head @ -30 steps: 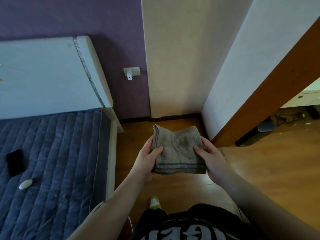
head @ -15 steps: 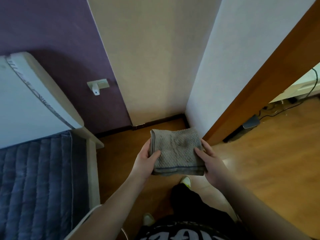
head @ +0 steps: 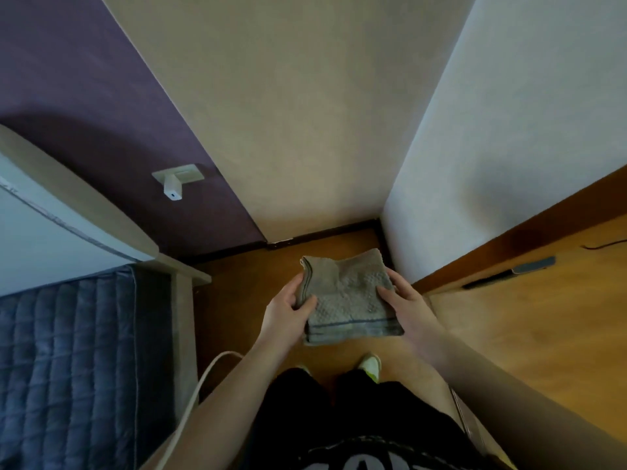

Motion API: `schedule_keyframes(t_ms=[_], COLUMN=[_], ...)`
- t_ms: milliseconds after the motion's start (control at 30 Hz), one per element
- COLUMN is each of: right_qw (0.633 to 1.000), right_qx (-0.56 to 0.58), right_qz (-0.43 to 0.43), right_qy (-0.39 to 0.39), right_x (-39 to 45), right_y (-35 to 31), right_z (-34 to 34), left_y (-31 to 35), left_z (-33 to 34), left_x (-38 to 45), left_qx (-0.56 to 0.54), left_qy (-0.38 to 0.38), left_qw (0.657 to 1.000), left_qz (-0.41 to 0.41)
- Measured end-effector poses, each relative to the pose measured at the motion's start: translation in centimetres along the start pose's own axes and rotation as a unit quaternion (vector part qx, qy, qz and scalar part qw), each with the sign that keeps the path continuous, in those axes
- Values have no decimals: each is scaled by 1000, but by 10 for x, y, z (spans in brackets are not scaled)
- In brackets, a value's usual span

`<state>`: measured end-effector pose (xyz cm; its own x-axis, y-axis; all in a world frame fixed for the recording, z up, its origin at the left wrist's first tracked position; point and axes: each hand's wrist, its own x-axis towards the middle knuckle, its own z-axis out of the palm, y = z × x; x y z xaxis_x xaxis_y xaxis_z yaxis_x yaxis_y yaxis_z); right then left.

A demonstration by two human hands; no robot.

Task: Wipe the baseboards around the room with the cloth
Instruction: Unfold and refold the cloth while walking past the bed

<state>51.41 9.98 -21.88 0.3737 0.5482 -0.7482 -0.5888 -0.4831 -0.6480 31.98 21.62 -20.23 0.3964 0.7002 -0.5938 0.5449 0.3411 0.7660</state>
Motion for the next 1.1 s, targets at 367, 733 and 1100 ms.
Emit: schedule_keyframes(t_ms=[367,733,1100], right_qw=[996,991,995], right_qx=[-67,-16,-38], right_qz=[-45,-47,-2], right_qy=[43,125,94], right_x=[104,170,349], right_y=[-46,-46,-17], right_z=[30,-3,-55], left_y=[5,12,-79], left_z=[-3,39,125], left_x=[131,213,364], left_qx=[58,63,-23], left_qy=[-28,-64,-14], left_qw=[998,996,997], left_qz=[17,-6,-78])
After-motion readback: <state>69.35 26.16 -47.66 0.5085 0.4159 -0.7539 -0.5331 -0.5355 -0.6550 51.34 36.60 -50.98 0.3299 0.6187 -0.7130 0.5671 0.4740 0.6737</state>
